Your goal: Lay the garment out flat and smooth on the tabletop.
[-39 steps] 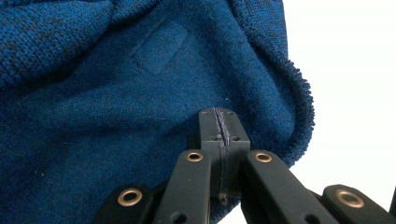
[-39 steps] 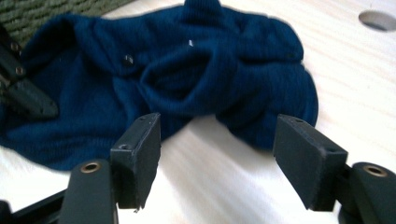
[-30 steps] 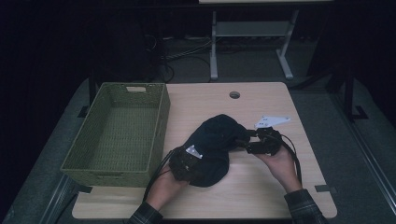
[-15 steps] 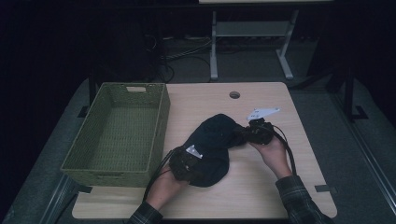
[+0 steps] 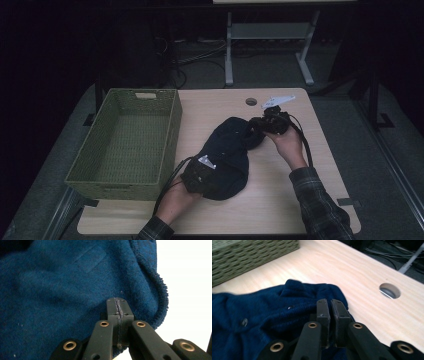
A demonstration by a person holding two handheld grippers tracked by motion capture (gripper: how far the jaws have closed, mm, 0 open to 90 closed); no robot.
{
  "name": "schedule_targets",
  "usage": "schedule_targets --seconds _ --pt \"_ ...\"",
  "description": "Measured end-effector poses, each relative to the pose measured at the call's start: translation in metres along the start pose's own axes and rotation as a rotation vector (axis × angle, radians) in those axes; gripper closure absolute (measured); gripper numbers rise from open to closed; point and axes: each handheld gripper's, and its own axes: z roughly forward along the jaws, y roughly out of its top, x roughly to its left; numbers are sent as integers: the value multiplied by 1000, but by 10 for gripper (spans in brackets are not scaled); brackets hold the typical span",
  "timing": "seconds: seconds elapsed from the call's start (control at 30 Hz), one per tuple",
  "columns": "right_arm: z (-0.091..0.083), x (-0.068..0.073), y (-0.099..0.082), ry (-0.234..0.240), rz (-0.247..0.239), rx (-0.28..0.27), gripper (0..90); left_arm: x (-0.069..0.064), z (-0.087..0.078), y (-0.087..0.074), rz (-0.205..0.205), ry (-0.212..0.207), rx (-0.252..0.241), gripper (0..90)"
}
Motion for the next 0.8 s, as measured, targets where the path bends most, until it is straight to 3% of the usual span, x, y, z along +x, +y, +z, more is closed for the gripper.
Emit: schedule_targets --seconds 0.27,0.43,0.53,0.67,0.8 --pt "20 -26 22 -43 5 35 856 1 0 0 -1 -4 5 899" --pt "32 -36 27 -51 37 45 856 2 0 0 -6 -12 1 900" --pt "36 -33 25 -13 37 52 818 3 0 0 -6 -16 2 899" --pt "28 -26 24 36 40 25 629 3 0 0 -6 -16 3 900" --pt "9 -17 24 40 16 -16 637 3 0 0 -11 -20 1 900"
